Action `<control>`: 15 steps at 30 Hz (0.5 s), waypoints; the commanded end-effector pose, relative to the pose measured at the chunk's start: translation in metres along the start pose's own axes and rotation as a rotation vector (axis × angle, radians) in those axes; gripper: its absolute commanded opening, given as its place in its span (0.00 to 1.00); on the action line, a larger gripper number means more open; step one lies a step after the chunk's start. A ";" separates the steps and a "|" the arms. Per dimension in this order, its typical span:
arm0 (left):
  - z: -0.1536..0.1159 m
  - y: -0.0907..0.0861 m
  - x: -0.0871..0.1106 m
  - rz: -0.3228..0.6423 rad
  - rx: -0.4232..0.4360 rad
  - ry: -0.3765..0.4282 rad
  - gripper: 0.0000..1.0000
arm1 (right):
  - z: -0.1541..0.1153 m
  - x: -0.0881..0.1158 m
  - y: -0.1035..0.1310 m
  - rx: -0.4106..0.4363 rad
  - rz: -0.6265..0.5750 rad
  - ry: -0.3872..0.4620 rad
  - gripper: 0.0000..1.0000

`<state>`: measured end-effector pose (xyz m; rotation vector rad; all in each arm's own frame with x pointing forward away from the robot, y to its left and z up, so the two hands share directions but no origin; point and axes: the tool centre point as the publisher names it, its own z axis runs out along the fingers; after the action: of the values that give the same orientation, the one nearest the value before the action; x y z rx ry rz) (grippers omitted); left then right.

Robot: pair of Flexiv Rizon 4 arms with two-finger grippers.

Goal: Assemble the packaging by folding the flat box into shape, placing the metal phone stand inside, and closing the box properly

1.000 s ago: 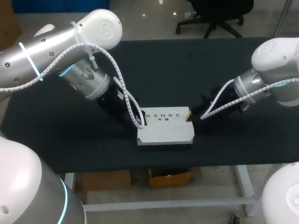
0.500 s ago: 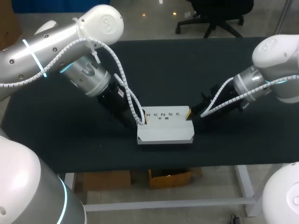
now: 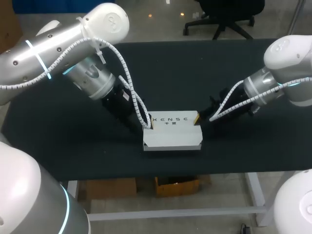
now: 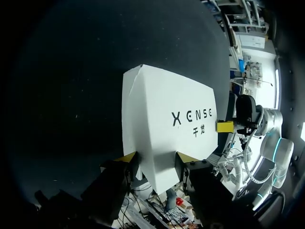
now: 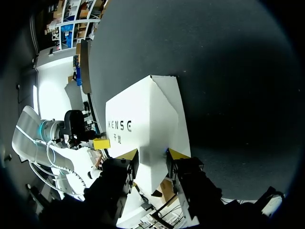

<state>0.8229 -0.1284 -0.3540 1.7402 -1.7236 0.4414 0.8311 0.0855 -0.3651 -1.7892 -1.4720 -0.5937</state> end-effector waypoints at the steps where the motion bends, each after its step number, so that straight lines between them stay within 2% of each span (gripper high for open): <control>1: 0.002 -0.004 0.005 0.001 -0.011 -0.002 0.50 | 0.001 0.004 0.002 0.013 0.001 0.006 0.35; 15: -0.001 -0.003 0.006 -0.012 -0.018 -0.013 0.49 | -0.002 0.009 0.004 0.040 0.011 0.008 0.35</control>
<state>0.8238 -0.1277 -0.3502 1.7477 -1.7198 0.4183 0.8329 0.0861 -0.3595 -1.7709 -1.4582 -0.5737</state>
